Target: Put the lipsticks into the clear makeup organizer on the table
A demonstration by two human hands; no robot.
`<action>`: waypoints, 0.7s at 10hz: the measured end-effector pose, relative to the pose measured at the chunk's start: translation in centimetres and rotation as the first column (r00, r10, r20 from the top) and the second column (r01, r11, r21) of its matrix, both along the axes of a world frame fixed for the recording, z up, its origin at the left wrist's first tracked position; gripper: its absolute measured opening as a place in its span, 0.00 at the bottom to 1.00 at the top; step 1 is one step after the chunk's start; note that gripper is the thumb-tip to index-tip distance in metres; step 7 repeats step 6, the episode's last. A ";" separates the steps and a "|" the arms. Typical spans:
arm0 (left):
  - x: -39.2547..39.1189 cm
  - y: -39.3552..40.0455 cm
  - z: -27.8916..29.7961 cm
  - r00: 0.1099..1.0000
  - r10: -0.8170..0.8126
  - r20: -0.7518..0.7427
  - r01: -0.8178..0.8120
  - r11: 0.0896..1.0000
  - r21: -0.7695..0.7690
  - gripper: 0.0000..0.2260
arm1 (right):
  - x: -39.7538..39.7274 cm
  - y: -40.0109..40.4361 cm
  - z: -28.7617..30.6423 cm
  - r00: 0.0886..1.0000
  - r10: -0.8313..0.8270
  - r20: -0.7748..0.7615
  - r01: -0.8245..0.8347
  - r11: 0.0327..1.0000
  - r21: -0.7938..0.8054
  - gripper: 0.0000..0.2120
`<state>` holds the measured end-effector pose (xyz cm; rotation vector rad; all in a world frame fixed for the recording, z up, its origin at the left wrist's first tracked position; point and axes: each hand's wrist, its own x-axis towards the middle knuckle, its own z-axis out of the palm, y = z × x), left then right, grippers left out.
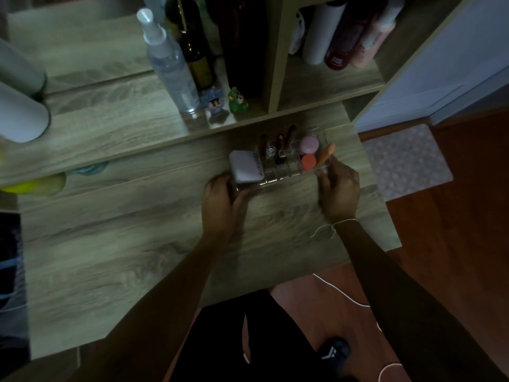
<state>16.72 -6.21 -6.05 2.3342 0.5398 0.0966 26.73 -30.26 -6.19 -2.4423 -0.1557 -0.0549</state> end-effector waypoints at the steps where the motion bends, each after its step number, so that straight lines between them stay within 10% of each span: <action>1: 0.0 -0.2 -0.1 1.000 0.015 -0.004 -0.015 1.000 -0.019 0.22 | -0.2 0.1 0.2 1.000 -0.009 -0.026 0.009 1.000 -0.007 0.18; 7: -3.8 -0.9 -2.0 0.966 -0.207 -0.153 0.242 0.935 0.258 0.26 | -4.4 1.6 -2.5 0.997 -0.071 -0.027 0.060 0.958 -0.282 0.27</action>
